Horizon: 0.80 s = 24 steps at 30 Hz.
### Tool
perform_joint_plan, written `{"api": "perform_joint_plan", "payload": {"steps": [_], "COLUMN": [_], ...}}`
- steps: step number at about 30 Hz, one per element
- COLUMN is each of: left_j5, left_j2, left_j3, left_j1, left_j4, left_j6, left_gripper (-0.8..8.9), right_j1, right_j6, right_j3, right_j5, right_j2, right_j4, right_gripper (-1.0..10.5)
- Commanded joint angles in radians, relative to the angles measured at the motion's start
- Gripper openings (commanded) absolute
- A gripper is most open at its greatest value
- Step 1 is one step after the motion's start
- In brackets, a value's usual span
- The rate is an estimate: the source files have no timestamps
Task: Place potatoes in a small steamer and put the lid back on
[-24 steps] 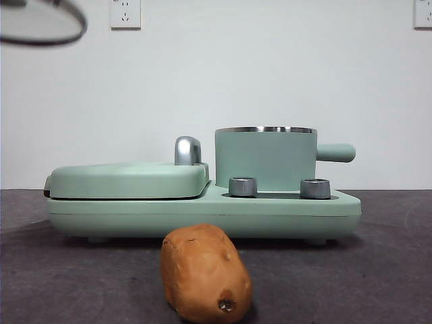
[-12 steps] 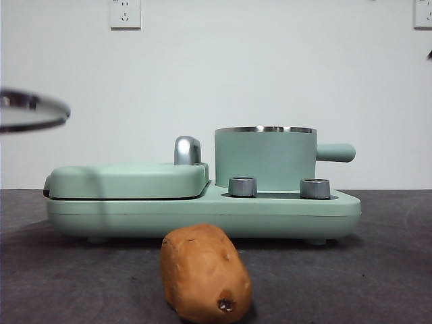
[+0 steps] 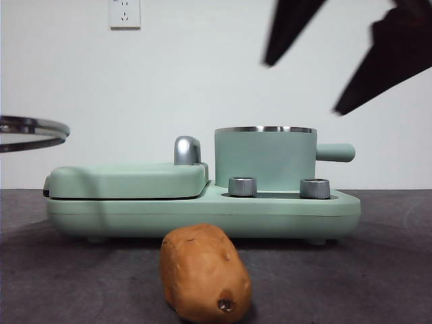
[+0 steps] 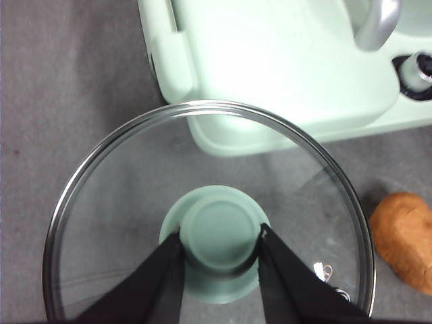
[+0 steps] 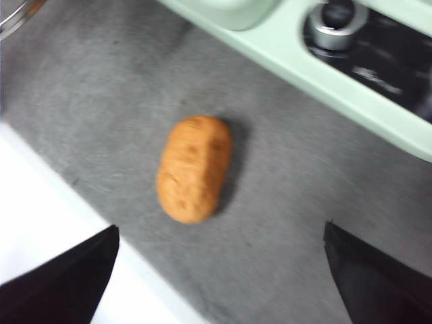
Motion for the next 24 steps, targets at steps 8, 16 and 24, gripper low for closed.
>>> {"api": "perform_joint_plan", "payload": {"steps": [8,16,24], "left_j5": [0.005,0.005,0.005], "left_j2": [-0.073,-0.108,-0.117], "left_j3": [0.039,0.056,0.056], "left_j1": [-0.003,-0.004,-0.004], "left_j4": [0.037,0.036,0.036], "left_j6": [-0.016,-0.017,-0.016], "left_gripper": [0.13,0.13,0.13], "right_j1": [0.129,0.14,0.142], "right_j6": [0.048,0.025,-0.006], "right_j3": [0.093,0.212,0.24], "right_j5": [0.008,0.015,0.029], "right_j2": [0.292,0.531,0.692], "right_j4": [0.044,0.023,0.031], "right_gripper": [5.0,5.5,4.4]}}
